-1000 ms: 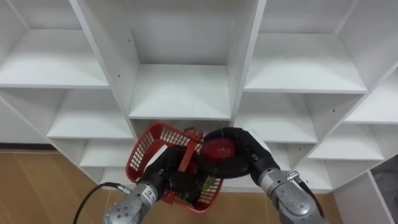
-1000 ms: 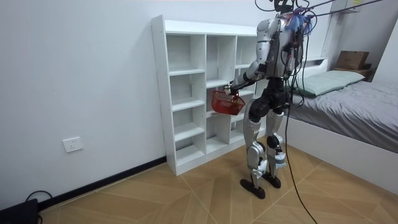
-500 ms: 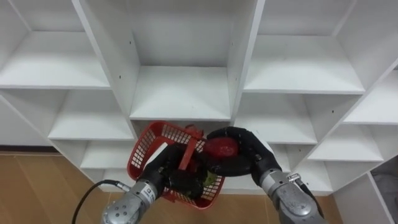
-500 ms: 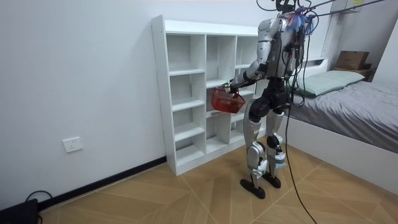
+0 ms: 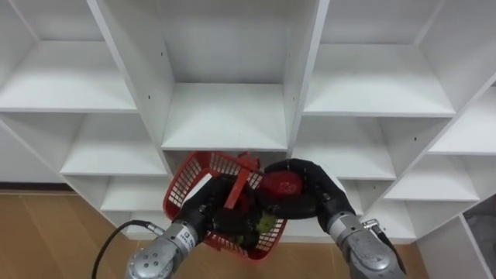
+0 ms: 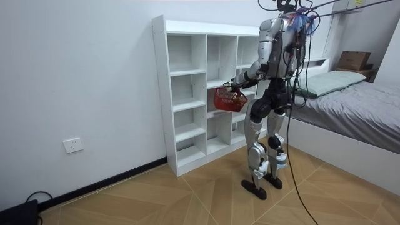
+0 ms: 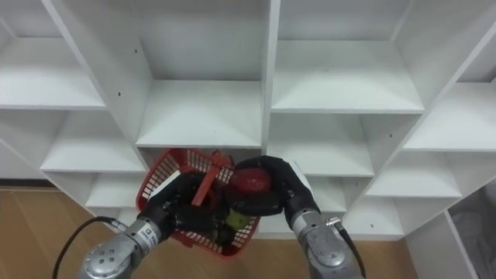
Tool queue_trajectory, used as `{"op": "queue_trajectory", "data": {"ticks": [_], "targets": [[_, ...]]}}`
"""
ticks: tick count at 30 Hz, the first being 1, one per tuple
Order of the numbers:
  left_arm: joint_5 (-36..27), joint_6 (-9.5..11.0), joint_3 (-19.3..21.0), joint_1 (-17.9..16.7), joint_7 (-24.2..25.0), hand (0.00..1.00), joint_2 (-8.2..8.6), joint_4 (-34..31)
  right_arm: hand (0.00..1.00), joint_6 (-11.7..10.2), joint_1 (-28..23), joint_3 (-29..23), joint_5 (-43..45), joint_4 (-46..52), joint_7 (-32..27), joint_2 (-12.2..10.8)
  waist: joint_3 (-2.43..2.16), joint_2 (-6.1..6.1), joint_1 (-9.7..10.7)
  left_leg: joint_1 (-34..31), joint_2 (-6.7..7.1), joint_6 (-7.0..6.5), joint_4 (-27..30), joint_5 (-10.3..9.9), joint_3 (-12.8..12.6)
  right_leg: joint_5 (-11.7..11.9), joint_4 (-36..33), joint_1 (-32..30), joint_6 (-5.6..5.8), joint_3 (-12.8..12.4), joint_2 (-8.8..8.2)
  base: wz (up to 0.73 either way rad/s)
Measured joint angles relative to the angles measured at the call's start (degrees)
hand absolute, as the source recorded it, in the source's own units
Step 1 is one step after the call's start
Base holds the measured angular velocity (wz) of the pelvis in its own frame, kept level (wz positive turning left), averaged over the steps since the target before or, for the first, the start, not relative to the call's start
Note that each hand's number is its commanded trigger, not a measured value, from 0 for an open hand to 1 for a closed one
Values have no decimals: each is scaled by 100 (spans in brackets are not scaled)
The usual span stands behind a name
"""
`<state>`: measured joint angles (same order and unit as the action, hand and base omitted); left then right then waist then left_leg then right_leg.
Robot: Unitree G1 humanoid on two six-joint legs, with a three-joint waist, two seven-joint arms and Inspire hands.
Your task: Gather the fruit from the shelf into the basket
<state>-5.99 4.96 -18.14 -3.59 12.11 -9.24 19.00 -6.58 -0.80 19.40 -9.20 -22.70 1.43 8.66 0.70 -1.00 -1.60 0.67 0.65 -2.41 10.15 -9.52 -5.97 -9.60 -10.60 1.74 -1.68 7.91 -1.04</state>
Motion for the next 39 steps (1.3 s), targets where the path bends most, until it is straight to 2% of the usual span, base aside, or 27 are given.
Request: {"op": "queue_trajectory", "data": {"ticks": [18,21,24,39], "targets": [[-14,-3,-6,-4,-8,100,40,-41,100,-52,-23,-58,-281,-170,-6,-56,-13,10,122,-120,2,-1,29,1,2,-1,-2,-103,0,10,-8,0],[-14,-4,-6,-4,-16,100,40,-63,100,-221,45,-56,-392,-396,9,-87,-13,9,137,-141,2,-1,29,1,1,0,-2,-124,0,11,-8,0],[-13,-27,1,-4,-31,100,39,-63,100,-285,80,-84,-453,-560,35,-165,-13,10,150,-169,1,0,33,2,1,0,-3,-151,0,11,-7,0],[-94,-45,-19,4,-73,100,68,-67,100,-335,84,-48,-877,-664,124,-174,10,53,165,-213,-1,0,29,1,19,1,-8,-173,-1,44,-9,0]]}}
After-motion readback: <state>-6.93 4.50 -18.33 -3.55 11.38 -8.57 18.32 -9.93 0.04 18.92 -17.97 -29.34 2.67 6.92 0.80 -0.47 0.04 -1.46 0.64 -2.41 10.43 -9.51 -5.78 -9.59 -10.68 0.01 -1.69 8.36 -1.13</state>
